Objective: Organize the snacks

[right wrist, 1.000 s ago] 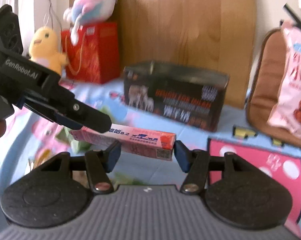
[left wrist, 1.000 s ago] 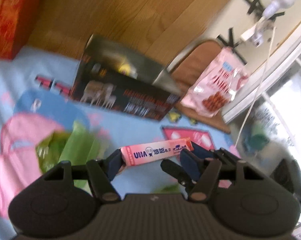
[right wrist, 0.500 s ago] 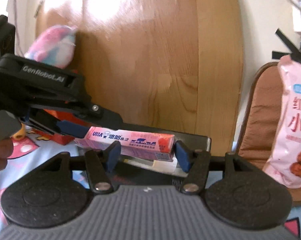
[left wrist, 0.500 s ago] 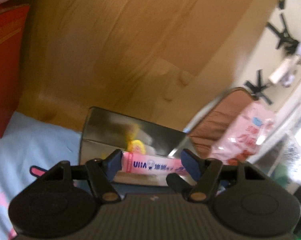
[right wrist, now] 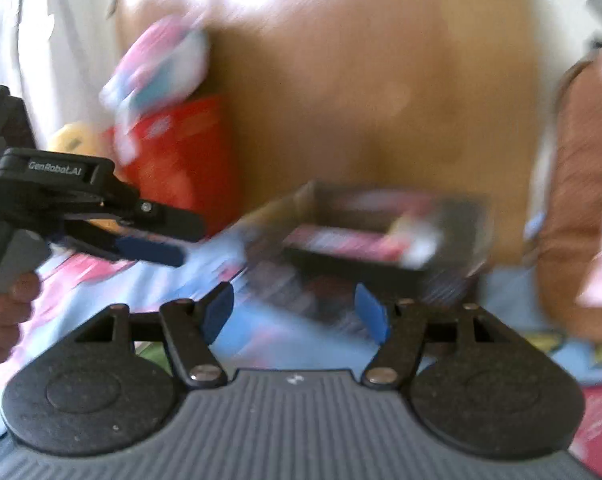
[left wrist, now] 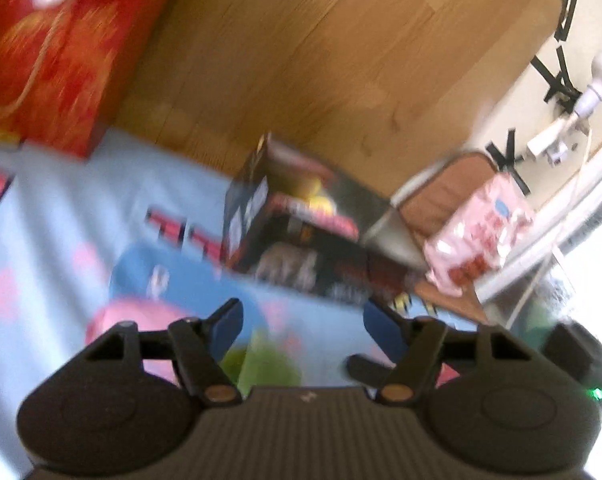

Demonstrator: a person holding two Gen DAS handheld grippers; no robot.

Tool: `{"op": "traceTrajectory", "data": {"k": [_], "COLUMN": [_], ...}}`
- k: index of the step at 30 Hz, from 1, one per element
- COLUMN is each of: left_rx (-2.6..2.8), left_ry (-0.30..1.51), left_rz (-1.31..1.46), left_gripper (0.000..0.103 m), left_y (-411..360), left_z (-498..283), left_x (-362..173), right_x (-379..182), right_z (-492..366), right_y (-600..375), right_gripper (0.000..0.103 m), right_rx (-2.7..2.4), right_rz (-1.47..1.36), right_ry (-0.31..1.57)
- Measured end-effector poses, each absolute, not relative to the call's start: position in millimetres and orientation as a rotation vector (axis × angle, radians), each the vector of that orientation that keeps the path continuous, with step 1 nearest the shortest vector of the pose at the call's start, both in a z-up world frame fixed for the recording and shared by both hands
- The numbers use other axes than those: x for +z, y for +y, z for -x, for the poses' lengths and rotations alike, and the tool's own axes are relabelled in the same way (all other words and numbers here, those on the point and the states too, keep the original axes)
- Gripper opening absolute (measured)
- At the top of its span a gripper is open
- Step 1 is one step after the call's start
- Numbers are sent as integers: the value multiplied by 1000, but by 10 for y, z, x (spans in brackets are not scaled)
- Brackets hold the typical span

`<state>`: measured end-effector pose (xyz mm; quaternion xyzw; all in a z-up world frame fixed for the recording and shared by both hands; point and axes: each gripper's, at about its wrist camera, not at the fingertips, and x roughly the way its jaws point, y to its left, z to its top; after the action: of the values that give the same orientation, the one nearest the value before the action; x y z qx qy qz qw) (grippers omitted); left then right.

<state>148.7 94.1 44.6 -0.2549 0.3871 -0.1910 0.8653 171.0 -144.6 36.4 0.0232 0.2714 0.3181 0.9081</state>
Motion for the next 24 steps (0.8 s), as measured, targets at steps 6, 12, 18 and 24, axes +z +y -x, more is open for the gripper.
{"op": "traceTrajectory", "data": {"k": [6, 12, 18, 24], "left_rx": [-405, -434, -513, -656], "left_ry": [879, 899, 872, 832], "left_rz": [481, 536, 510, 510], "left_gripper": [67, 69, 69, 69], "left_y": [862, 810, 493, 101], "left_z": [-1222, -1185, -1204, -1337], "left_x": [249, 193, 388, 638], "right_x": [160, 98, 134, 56], "right_z": [-1405, -1240, -1356, -1507], "right_y": [-949, -632, -886, -1654], "right_gripper": [73, 64, 43, 41], "right_rx": [875, 877, 799, 818], "right_rz": [151, 312, 182, -327], "right_ry": [709, 714, 724, 874]}}
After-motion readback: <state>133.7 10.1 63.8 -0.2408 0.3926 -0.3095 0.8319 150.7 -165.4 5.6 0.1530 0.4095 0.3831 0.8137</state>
